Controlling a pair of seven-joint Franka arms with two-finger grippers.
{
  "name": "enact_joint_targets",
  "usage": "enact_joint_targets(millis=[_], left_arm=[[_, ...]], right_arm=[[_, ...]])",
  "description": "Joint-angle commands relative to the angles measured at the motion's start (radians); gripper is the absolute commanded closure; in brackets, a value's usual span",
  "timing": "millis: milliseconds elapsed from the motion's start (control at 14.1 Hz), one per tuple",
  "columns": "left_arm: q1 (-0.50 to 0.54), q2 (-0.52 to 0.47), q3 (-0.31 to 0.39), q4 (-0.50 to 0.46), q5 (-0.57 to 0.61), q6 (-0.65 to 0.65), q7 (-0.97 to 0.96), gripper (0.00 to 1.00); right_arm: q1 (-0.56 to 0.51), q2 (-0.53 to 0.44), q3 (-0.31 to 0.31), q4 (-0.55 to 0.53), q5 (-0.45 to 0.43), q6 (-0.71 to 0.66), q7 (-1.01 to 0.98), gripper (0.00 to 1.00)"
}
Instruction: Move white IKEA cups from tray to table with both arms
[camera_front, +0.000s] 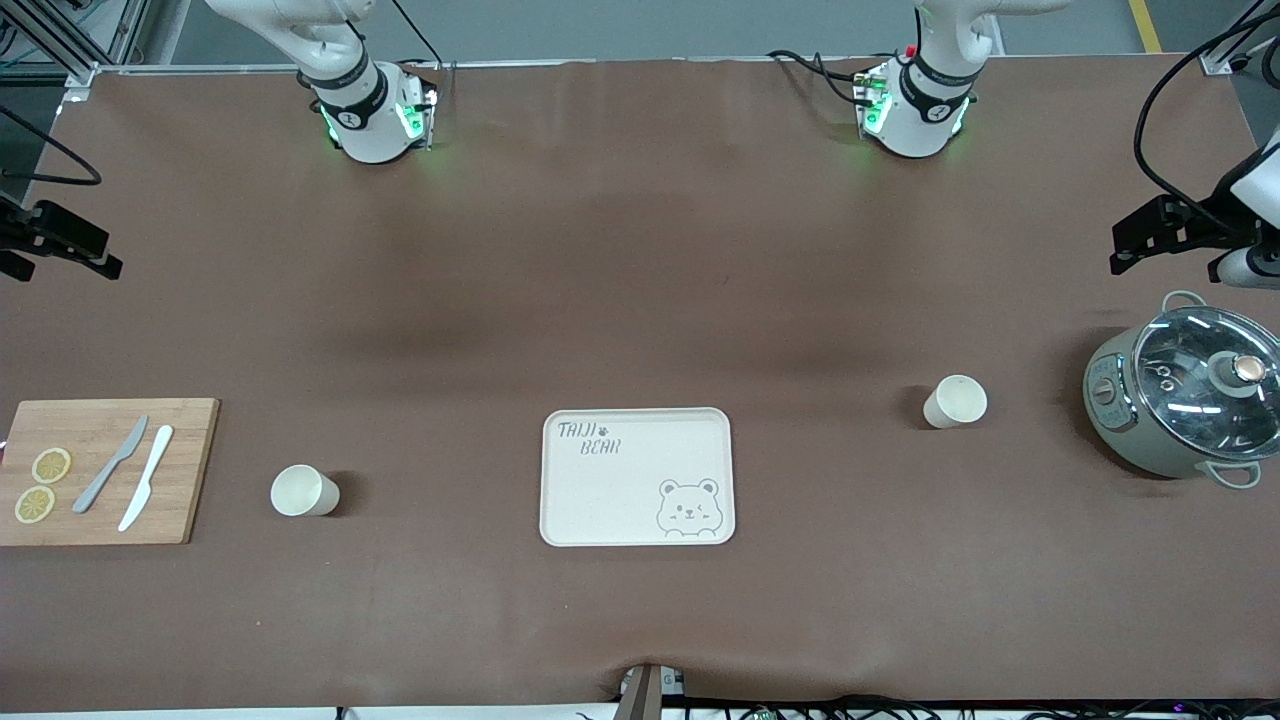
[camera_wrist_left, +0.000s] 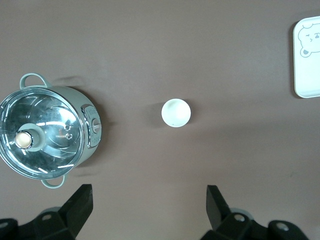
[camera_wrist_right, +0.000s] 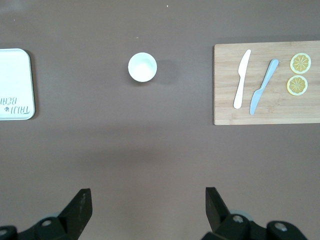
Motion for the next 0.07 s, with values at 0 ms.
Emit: enact_joint_targets(millis=[0], left_arm=[[0.002, -0.002, -0.005, -0.003, 0.013, 0.01, 0.004, 0.0]], right_arm=[[0.001, -0.005, 0.0, 0.008, -0.019, -0.002, 0.014, 0.0]])
